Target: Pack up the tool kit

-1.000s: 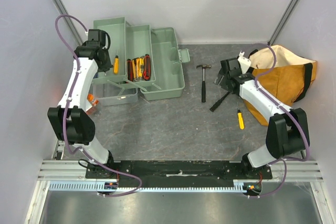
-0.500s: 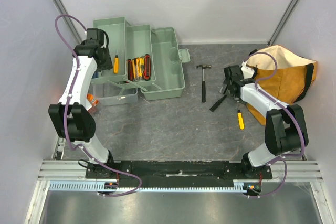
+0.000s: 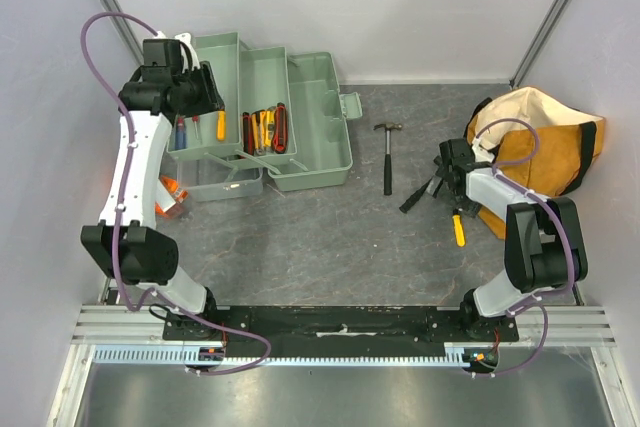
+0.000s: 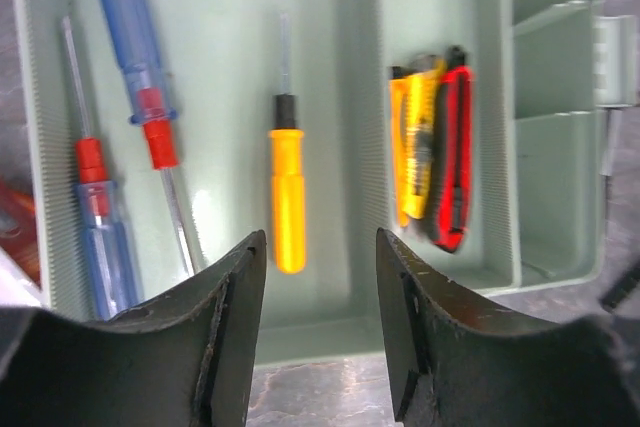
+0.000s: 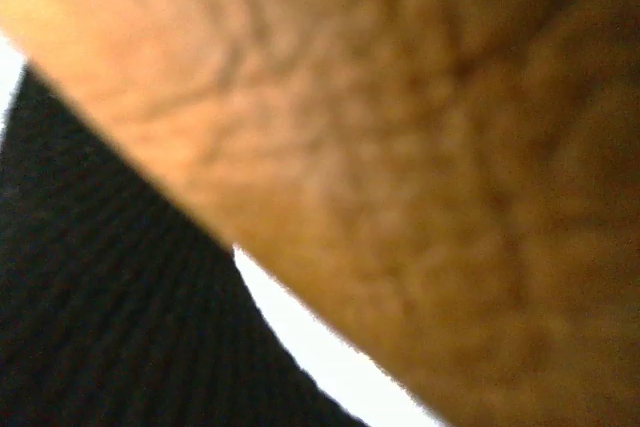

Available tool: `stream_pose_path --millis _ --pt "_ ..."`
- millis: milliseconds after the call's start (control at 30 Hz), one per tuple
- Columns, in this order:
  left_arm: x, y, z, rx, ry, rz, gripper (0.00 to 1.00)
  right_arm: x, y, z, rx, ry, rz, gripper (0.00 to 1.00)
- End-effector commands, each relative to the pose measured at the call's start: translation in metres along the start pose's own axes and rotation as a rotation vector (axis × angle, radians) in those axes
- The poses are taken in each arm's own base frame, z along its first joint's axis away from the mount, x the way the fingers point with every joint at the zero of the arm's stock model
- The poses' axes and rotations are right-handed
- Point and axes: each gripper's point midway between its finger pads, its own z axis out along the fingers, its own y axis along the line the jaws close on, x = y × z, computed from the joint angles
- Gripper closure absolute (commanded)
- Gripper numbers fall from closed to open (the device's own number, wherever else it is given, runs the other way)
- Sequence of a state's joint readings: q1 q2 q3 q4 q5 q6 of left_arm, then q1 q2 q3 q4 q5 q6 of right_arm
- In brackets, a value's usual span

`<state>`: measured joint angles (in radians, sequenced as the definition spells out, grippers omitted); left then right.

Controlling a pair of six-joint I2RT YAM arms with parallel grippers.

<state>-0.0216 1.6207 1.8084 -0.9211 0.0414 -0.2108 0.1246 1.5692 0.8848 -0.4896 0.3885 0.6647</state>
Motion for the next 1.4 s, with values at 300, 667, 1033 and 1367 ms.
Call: stream_pose_path --millis 300,667,1033,1367 --pt "-0.037 -0.049 -0.060 0.260 -0.162 0.004 0.45 0.062 -0.009 0.014 -0.027 0.204 0.090 0.39" --pt "-0.031 -0.053 -0.063 0.286 -0.155 -0.001 0.45 0.060 -0.014 0.013 -0.026 0.184 0.046 1.00" --pt "-0.018 -0.086 -0.076 0.490 -0.116 0.003 0.45 -0.003 0.021 -0.027 -0.207 0.024 0.071 1.00" --pt "-0.019 -0.104 -0.084 0.588 -0.111 0.010 0.44 -0.123 0.047 -0.111 -0.294 -0.243 0.134 1.00"
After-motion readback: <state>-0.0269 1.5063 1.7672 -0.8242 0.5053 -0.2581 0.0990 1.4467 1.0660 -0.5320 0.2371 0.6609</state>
